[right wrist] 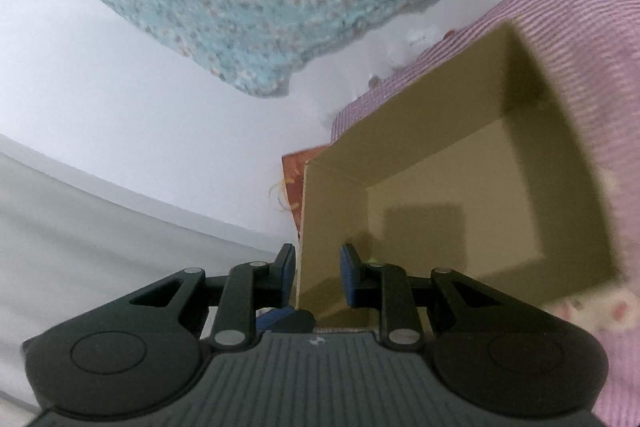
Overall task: Organize rigid objects
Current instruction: 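Return the right tool to the table and grasp the black oval case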
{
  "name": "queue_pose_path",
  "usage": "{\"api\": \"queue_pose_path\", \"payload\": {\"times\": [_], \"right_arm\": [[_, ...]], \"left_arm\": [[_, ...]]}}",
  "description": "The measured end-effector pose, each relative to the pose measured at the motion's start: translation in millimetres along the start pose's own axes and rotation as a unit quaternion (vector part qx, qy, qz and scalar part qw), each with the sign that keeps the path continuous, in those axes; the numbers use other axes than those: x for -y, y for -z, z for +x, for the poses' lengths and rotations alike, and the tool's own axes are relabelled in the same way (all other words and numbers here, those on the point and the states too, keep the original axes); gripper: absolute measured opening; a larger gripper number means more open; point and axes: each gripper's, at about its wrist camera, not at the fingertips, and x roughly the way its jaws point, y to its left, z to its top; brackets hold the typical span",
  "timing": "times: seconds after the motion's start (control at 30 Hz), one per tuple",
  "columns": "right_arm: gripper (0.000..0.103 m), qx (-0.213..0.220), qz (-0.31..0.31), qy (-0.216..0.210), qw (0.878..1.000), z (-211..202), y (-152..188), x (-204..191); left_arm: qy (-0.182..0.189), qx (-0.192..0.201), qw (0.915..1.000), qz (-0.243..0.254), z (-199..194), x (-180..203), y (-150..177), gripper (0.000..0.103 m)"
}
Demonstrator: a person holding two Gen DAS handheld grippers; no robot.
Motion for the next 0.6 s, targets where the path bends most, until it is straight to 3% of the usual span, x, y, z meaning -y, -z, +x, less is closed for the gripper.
{"api": "queue_pose_path", "payload": {"times": [0.17, 0.3, 0.47, 0.6], "right_arm": [[0.027, 0.044, 0.027, 0.021, 0.998, -46.7, 38.3, 39.9], [0.027, 0.044, 0.081, 0.04, 0.995, -46.5, 73.8, 77.7], [0.027, 0.027, 0.139, 0.052, 0.989, -29.2, 105.5, 117.5], [0.027, 0.016, 0.159, 0.062, 0.985, -19.5, 112.5, 132.8]], "left_arm": [[0.037, -0.025, 0.9983, 0.038, 0.0, 26.6, 34.1, 0.041], [0.061, -0.052, 0.9946, 0.066, 14.5, 42.8, 63.1, 0.041], [0.058, -0.088, 0.9892, 0.101, 42.2, 55.8, 90.0, 0.041], [0.041, -0.09, 0.9856, 0.138, 57.3, 62.5, 101.9, 0.041]]}}
